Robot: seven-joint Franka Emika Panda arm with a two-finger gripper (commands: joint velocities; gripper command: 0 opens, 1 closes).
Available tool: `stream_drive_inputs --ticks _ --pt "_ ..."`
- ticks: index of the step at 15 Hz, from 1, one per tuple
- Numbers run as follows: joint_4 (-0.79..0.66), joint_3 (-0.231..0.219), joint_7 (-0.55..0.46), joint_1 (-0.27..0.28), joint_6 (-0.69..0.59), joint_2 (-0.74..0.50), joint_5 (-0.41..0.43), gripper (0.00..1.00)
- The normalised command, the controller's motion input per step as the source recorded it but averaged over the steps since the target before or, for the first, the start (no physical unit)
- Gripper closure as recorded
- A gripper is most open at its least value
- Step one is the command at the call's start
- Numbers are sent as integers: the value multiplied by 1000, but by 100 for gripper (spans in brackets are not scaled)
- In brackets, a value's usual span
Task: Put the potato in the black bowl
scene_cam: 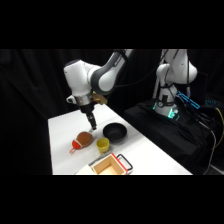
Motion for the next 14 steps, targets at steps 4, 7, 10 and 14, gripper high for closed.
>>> stream_drive_inputs --ticks 4,7,10,14 --pt "756 -9 28 39 -27 596 -39 0" --pt "740 -52 -2 6 -24 624 -88 0" --pt "645 -70 -11 0 -31 527 -120 0" --pt "482 -84 -6 16 -31 332 -152 0"
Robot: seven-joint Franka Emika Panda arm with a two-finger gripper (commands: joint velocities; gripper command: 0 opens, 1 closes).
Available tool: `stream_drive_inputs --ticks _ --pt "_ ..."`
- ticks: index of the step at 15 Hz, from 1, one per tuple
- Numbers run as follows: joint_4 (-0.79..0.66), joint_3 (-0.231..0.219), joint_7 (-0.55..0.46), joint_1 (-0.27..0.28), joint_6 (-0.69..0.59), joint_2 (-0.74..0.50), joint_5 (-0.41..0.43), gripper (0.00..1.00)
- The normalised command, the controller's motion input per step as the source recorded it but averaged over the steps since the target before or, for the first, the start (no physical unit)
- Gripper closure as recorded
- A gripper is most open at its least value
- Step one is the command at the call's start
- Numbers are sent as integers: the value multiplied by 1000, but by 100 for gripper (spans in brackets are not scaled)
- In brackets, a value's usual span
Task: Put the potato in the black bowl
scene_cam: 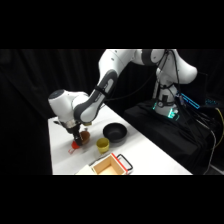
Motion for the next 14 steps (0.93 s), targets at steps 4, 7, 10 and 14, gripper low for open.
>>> stream_drive_inputs --ticks 4,7,10,14 --pt "329 -34 -34 -33 -82 171 -91 35" --pt "277 4 -51 -61 -145 125 -43 59" --pt "238 3 -36 -46 -205 79 -35 81" --pt "118 -9 38 -35 -406 -96 2 96"
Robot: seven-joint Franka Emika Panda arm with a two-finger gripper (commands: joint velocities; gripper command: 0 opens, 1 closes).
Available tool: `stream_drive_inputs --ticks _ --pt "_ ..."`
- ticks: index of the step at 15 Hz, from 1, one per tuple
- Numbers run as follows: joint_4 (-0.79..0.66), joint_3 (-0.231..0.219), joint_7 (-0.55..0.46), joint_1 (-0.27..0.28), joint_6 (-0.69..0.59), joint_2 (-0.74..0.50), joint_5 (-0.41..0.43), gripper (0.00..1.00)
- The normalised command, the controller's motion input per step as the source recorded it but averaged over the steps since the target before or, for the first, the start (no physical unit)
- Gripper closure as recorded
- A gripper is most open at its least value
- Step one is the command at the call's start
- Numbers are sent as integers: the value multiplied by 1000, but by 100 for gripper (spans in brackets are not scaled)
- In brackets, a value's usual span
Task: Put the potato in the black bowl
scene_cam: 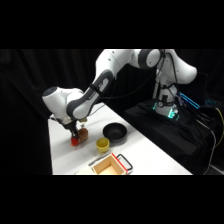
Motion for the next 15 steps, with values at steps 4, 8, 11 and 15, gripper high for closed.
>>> stream_drive_inputs --ticks 4,8,11,15 --pt "-182 -24 67 -5 -309 -386 -18 96" --pt "-484 -26 107 26 -136 -601 -51 95" --pt "-855 -24 143 45 44 -770 -61 94" --pt "-985 -7 162 77 126 -828 -76 94"
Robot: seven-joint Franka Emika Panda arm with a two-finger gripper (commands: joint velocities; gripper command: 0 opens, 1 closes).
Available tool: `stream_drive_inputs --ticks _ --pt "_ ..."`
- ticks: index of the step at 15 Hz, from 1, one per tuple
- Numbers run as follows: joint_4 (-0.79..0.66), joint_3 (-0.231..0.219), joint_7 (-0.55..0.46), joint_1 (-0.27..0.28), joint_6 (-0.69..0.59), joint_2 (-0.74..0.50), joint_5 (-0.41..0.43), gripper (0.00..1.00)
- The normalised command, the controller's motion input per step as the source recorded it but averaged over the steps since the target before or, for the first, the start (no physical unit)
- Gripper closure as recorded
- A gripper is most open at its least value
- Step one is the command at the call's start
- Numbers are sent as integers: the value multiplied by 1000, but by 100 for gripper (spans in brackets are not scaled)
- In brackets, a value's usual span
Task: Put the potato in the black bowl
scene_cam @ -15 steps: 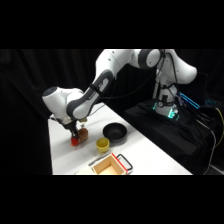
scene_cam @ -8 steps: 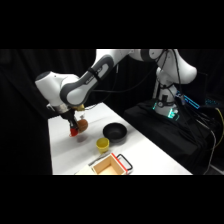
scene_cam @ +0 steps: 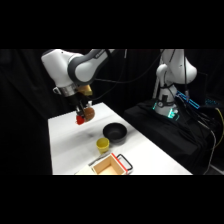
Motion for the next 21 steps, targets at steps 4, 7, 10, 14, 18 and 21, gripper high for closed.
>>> stream_drive_inputs --ticks 4,7,10,14,18,21 --pt "-988 37 201 124 230 -823 -122 94" --pt "-989 86 222 116 361 -768 -127 94" --pt "-991 93 194 65 482 -706 -92 94" --pt "-854 62 86 8 599 -514 -58 94" --pt "-462 28 -15 -26 653 -178 -14 95" --pt "-197 19 -16 -35 499 -8 -48 95"
